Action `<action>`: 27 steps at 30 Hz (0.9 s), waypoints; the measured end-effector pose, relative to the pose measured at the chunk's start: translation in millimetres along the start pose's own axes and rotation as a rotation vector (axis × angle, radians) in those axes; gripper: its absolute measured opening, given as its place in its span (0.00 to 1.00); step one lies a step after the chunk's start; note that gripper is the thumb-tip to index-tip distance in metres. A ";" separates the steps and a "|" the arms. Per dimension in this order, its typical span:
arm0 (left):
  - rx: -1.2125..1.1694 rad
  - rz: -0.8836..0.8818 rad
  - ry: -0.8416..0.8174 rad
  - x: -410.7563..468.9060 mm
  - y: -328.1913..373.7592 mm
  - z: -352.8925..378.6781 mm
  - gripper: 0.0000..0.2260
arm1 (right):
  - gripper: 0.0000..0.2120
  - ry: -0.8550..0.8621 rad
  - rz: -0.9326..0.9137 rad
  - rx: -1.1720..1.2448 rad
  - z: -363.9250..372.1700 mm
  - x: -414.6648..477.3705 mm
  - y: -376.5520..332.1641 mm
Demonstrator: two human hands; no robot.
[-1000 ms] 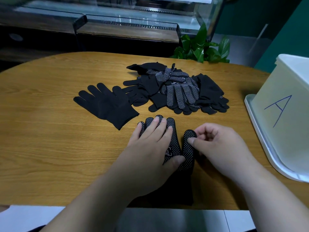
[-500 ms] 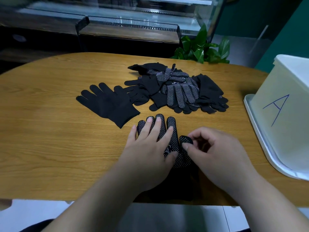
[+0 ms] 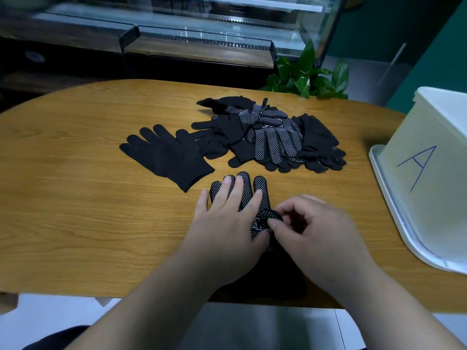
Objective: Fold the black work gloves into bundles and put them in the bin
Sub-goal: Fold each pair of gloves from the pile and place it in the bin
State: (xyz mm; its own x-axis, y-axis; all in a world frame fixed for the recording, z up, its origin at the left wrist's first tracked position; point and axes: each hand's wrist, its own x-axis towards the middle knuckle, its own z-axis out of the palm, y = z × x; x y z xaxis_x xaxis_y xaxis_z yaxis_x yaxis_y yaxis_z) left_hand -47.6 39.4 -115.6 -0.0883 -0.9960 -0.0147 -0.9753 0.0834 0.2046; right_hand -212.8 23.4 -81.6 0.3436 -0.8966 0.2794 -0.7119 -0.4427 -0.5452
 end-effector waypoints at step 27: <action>-0.228 -0.082 -0.090 -0.7 -48.1 -41.4 0.26 | 0.17 -0.305 -0.186 -0.284 3.9 -0.2 -5.9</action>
State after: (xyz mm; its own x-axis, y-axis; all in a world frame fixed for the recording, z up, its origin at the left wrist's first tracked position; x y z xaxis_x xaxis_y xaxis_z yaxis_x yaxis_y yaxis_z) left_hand 7.8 34.8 -84.9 -0.0385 -0.9914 -0.1249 -0.9101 -0.0169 0.4140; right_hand -206.3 26.1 -81.5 0.6156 -0.7836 0.0835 -0.7462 -0.6138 -0.2577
